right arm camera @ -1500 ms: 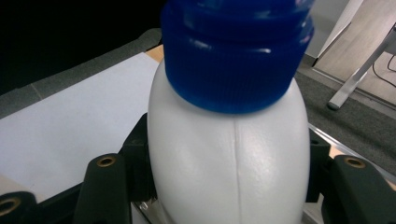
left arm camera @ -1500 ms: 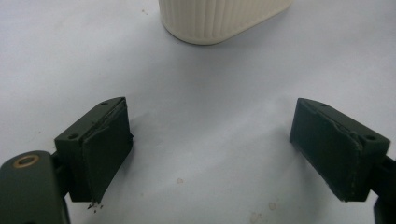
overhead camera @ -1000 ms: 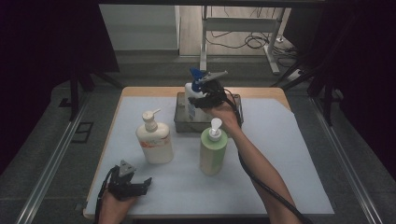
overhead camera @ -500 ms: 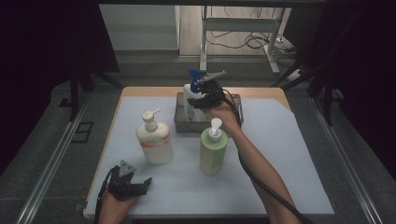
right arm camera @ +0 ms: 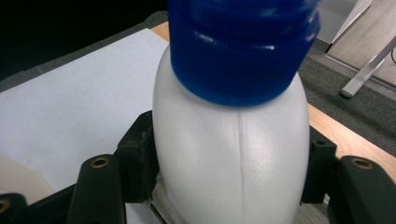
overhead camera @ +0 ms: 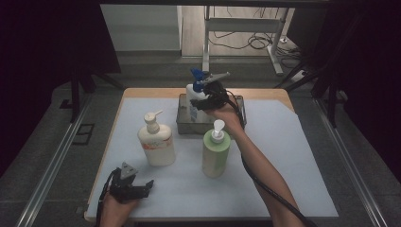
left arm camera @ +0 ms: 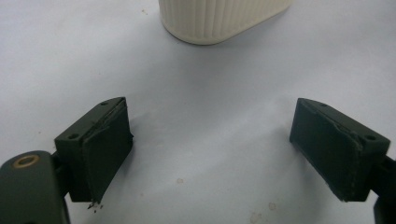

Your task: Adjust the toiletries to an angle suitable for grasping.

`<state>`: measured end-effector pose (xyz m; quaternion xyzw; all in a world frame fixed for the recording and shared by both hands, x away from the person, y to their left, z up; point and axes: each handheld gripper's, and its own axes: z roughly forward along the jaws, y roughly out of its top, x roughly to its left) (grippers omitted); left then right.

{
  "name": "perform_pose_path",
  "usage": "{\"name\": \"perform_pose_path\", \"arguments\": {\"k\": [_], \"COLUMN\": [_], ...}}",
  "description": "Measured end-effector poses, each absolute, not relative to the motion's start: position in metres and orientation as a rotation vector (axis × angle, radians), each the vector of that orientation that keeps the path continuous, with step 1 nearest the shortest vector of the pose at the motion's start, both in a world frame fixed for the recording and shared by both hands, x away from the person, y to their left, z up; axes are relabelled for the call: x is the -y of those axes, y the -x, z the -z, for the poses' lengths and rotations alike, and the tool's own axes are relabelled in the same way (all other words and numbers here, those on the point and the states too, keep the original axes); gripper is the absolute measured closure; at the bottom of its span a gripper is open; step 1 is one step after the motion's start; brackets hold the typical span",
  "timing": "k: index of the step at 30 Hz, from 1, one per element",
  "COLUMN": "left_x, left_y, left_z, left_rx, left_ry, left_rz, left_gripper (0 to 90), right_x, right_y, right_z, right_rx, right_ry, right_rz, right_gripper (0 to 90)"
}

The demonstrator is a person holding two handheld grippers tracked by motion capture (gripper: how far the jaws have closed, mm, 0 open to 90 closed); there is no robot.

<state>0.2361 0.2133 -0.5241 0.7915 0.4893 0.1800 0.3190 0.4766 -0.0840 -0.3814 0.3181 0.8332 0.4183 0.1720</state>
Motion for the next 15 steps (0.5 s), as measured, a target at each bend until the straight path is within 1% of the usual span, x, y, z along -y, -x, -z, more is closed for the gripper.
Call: {"name": "perform_pose_path", "arguments": {"k": [9, 15], "left_x": [-0.213, -0.213], "left_y": [-0.236, -0.236], "left_z": [0.524, 0.524], "left_rx": [-1.287, -1.287], "left_ry": [-2.081, -2.081], "left_rz": [-0.473, -0.475], "left_gripper": [12.2, 12.2], "right_x": [0.09, 0.102], "right_y": [-0.472, -0.465], "right_z": [0.382, 0.382], "right_rx": [-2.367, -2.369], "right_ry": [-0.9, -0.898], "right_rz": [-1.202, -1.225], "right_gripper": [35.4, 35.0]}}
